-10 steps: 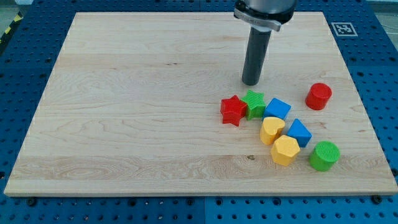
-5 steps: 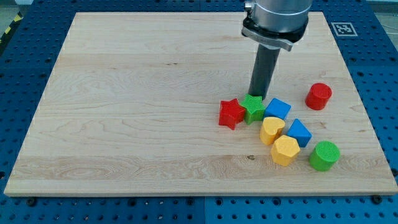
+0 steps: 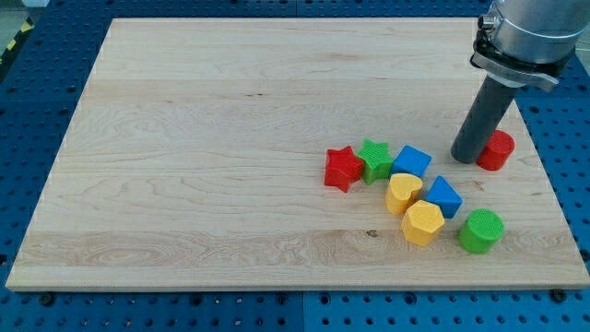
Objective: Move the red circle and green circle diagonal to each other
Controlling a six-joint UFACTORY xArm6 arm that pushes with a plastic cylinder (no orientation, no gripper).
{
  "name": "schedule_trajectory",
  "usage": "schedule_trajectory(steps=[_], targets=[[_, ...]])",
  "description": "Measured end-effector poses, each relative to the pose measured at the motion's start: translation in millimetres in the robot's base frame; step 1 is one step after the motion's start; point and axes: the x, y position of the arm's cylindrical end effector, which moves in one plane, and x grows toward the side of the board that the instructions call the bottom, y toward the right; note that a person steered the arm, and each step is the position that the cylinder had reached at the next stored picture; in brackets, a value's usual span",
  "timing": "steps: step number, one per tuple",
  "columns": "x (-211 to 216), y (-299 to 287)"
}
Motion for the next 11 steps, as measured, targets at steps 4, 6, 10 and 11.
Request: schedule_trajectory(steps=[4,6,10,11], targets=[[21,31],[72,35],[114,54],[117,32]])
